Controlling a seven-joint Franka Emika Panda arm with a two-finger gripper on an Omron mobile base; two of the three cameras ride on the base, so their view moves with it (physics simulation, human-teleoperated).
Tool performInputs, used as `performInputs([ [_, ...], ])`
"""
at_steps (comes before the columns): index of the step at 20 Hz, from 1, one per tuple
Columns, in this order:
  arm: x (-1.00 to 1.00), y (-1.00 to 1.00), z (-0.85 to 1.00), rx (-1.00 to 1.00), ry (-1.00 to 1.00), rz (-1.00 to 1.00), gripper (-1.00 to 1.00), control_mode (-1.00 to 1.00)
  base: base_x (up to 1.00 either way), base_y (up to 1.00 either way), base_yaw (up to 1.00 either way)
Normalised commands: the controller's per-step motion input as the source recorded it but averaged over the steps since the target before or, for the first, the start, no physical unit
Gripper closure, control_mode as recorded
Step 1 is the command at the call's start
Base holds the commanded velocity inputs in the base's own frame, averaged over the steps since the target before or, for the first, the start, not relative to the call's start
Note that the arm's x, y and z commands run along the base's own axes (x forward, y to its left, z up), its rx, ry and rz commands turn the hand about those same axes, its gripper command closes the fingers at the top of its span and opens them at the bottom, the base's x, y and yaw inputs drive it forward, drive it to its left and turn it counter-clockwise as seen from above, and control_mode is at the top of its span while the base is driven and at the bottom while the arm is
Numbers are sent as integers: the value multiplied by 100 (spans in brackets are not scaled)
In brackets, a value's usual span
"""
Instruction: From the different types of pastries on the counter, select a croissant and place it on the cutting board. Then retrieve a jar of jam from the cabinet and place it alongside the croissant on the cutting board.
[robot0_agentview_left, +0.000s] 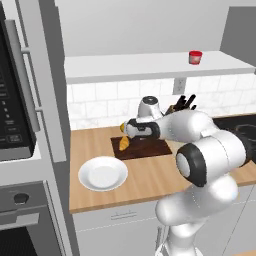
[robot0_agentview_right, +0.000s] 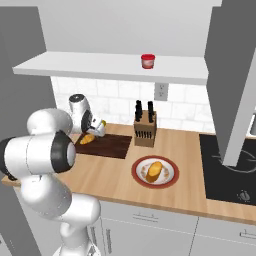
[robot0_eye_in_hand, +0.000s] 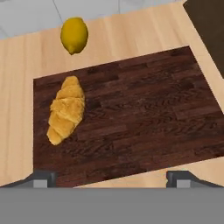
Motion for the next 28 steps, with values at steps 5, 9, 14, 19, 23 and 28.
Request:
performInputs([
  [5, -100, -37, 98, 4, -20, -2, -100, -100, 0, 0, 0],
  [9, -98, -3, 100, -3, -37, 0, -100, -100, 0, 0, 0],
  [14, -100, -19, 100, 0, -25, 0, -100, -100, 0, 0, 0],
  [19, -100, -27, 100, 0, -17, -4, -100, -100, 0, 0, 0],
  [23, -97, -18, 100, 0, -10, -8, -100, -100, 0, 0, 0],
  [28, -91, -19, 100, 0, -7, -12, -100, -100, 0, 0, 0],
])
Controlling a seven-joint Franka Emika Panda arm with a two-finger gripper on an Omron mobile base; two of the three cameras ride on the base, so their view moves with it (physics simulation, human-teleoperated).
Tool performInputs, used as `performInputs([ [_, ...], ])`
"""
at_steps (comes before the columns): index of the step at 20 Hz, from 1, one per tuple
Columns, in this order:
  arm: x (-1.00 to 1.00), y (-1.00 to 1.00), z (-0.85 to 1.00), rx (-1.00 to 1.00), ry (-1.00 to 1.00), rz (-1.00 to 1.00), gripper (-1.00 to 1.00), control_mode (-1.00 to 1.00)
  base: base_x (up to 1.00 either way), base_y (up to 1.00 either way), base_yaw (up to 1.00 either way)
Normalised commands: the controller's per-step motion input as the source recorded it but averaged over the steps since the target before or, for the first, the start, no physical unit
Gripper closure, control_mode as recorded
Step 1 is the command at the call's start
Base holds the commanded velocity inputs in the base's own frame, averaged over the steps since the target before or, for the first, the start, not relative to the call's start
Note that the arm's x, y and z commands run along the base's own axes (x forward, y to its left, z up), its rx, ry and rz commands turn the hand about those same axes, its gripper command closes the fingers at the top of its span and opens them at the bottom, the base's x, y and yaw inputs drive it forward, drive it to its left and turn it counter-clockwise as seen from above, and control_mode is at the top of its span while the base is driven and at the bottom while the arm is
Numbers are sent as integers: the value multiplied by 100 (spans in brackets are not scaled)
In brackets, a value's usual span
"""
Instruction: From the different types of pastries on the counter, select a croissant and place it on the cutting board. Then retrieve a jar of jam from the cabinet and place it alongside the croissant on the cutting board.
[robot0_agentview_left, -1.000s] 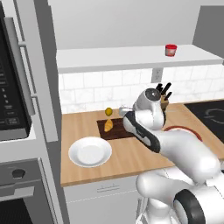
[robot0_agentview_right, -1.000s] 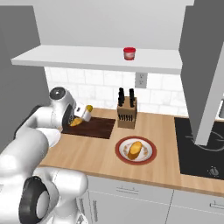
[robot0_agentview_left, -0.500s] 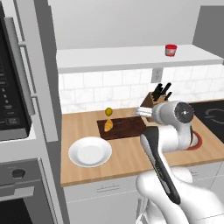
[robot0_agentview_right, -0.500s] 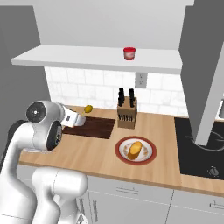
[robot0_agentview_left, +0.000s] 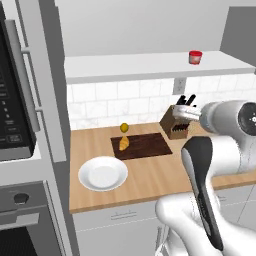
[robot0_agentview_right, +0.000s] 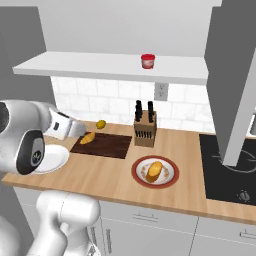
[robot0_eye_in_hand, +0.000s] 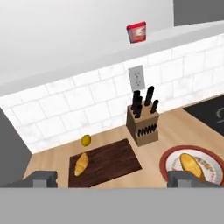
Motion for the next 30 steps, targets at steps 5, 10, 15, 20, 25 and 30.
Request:
performInputs([
  [5, -68, -20, 100, 0, -15, -7, -100, -100, 0, 0, 0],
  [10, -19, -9, 100, -2, -10, 0, -100, -100, 0, 0, 0],
  [15, -2, 14, 30, -19, -8, 7, -100, -100, 0, 0, 0],
  [20, 34, 0, 27, -19, -21, 0, -100, -100, 0, 0, 0],
  [25, 40, -6, -10, -19, -17, -6, -100, -100, 0, 0, 0],
  [30, 54, -4, 2, -6, 1, -17, -100, -100, 0, 0, 0],
])
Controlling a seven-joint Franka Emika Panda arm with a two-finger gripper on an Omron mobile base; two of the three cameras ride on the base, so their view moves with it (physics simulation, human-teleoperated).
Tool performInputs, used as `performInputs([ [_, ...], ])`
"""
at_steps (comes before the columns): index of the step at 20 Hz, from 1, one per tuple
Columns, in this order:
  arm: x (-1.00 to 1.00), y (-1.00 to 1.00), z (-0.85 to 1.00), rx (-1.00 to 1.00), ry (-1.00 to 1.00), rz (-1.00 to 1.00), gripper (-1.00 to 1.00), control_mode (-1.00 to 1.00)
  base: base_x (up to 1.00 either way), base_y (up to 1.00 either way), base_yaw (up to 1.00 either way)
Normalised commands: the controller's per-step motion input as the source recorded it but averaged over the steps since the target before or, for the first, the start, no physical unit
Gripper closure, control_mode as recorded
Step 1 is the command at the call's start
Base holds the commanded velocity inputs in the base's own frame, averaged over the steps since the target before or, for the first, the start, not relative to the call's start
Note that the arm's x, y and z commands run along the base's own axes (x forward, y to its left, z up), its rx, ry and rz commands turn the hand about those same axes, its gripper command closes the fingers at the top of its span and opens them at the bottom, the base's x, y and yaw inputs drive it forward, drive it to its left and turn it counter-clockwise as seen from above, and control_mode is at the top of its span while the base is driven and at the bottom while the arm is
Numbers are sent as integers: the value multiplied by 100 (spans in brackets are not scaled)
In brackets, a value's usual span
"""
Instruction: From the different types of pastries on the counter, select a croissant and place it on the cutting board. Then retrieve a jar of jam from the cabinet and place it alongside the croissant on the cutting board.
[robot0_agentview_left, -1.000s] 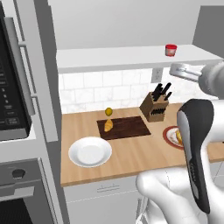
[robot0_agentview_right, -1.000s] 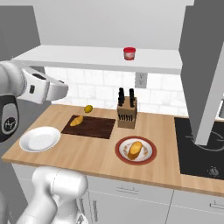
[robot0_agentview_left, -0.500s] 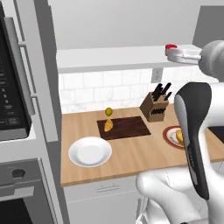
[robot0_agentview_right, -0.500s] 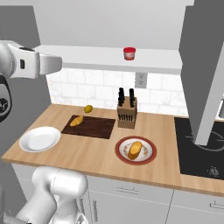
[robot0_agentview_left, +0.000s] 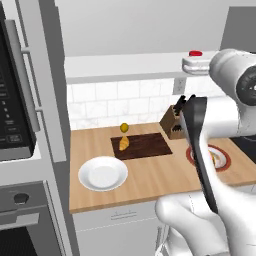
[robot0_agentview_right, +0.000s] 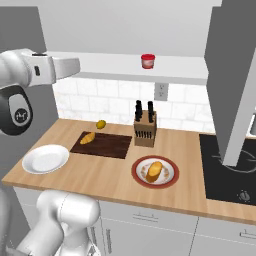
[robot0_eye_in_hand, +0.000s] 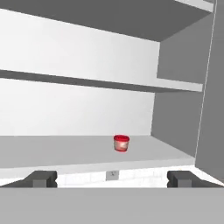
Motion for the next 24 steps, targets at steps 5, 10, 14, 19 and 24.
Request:
performInputs([
  [5, 55, 0, 27, 0, 17, -23, -100, -100, 0, 0, 0],
  [10, 67, -6, -1, 1, 15, -26, -100, -100, 0, 0, 0],
  [14, 73, -10, -8, 0, 0, -14, -100, -100, 0, 0, 0],
  [19, 68, -38, -40, 6, -4, -1, -100, -100, 0, 0, 0],
  [24, 57, -33, -28, 8, -3, 0, -100, -100, 0, 0, 0],
])
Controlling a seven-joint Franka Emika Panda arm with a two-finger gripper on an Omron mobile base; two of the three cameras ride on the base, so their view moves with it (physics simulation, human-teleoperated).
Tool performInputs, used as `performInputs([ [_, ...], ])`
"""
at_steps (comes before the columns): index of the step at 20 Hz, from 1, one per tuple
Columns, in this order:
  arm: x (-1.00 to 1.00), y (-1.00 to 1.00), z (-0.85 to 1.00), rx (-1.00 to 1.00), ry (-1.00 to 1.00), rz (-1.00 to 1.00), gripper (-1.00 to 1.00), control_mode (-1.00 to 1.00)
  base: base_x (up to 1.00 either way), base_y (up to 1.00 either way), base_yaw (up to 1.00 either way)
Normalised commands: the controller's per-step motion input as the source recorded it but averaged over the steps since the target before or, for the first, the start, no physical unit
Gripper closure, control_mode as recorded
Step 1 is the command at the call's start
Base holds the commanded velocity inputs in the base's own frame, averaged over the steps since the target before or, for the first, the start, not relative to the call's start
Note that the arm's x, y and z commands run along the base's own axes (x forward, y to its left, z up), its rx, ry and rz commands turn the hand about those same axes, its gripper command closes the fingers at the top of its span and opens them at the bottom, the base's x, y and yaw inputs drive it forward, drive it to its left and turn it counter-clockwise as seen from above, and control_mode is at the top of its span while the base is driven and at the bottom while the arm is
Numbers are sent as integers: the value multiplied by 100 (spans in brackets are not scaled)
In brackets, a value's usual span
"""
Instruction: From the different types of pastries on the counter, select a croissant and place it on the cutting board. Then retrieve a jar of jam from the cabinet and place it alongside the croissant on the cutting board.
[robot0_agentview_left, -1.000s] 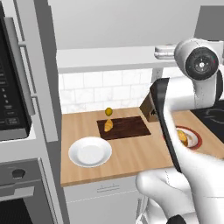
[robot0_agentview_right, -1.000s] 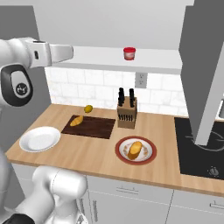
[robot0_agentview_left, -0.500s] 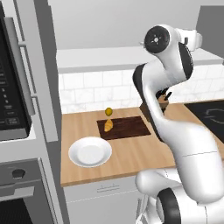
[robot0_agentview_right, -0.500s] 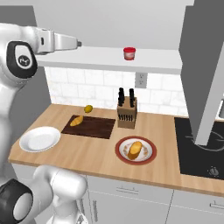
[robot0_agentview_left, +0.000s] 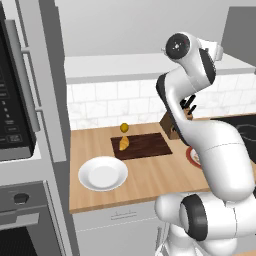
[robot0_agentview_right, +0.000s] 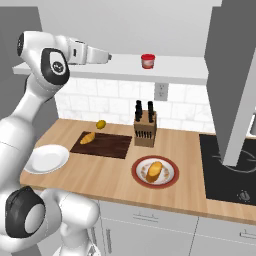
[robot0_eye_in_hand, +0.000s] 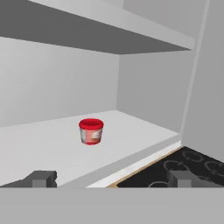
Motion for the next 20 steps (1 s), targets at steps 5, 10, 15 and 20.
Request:
performInputs([
  [5, 46, -35, -3, 7, -2, 0, -100, -100, 0, 0, 0],
  [10, 38, -19, -7, 9, 1, 0, -100, -100, 0, 0, 0],
  [15, 29, -4, -3, 6, 1, 0, -100, -100, 0, 0, 0],
  [20, 41, -3, -2, 4, 0, 0, -100, -100, 0, 0, 0],
])
